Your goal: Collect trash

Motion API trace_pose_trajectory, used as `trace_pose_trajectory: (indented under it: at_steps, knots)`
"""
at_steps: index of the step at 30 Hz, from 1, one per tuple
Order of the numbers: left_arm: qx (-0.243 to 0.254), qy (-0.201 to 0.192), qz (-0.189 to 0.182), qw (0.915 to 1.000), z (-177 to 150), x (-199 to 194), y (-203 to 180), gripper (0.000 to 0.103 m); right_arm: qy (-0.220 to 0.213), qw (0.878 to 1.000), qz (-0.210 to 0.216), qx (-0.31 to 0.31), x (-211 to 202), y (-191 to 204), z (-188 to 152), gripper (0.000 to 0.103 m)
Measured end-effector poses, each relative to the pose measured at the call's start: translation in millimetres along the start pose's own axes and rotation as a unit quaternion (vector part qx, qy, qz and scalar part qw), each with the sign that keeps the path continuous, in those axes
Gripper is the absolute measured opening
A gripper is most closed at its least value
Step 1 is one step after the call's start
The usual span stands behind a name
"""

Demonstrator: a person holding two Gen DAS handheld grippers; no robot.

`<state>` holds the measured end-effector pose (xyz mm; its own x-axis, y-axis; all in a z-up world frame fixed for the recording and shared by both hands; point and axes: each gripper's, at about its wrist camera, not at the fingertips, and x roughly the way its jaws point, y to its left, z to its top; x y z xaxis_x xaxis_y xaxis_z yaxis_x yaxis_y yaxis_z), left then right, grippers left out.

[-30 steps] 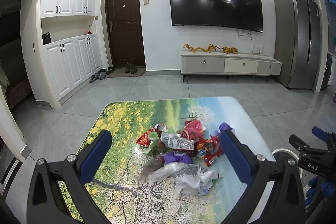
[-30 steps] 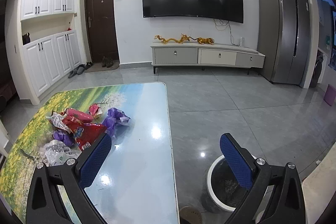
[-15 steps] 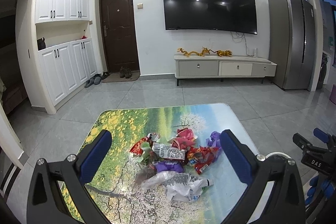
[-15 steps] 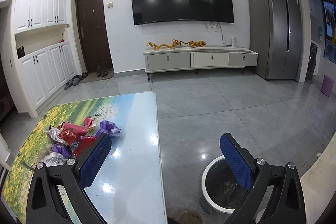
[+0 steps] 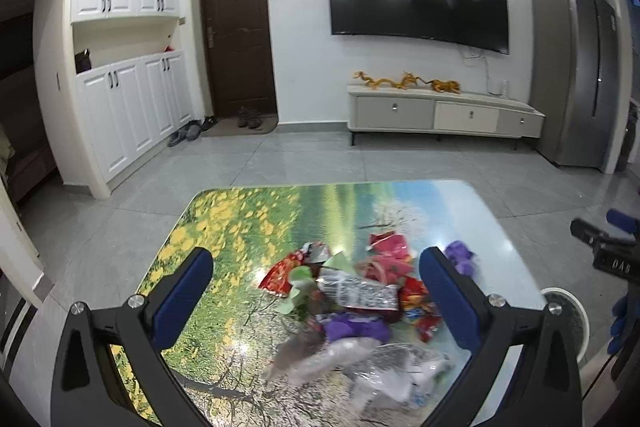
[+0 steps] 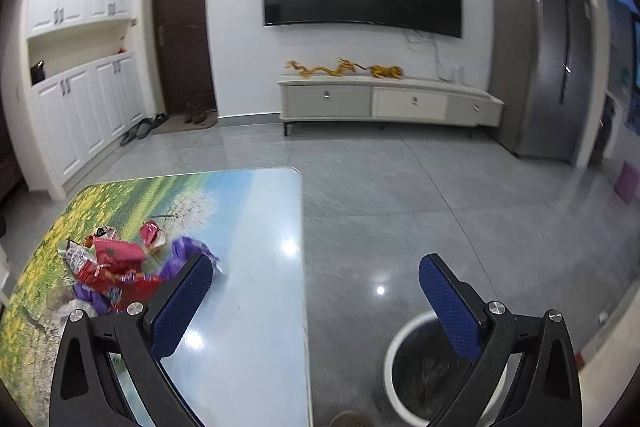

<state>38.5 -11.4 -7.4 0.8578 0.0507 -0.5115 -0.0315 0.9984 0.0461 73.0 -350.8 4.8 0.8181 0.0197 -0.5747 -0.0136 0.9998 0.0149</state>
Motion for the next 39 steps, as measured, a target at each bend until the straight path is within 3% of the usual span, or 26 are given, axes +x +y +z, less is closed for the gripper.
trace_pose_trajectory:
  at_steps: [6,14,20,26,32,39]
  knots:
    - [-0.006,0.016,0.0,0.9999,-2,40,16,0.103,0.0,1.0,0.027,-0.016,34,25,13,0.103]
    - [-0.038,-0.023,0.005,0.999,30,93,35,0.103,-0.025,0.998,0.034,0.042,61,32,33,0.103]
    - [-0.067,-0.02,0.019,0.9973,24,118,46,0.103,-0.046,0.998,0.034,0.036,83,46,51,0.103]
    - [-0.093,-0.012,0.033,0.995,33,127,58,0.103,-0.028,0.998,0.053,0.012,107,65,65,0.103]
    - [-0.08,-0.049,0.044,0.9946,29,98,55,0.103,-0.052,0.997,0.06,-0.007,82,73,58,0.103]
    - [-0.076,-0.056,0.055,0.994,19,88,55,0.103,-0.031,0.998,0.055,-0.003,71,72,43,0.103]
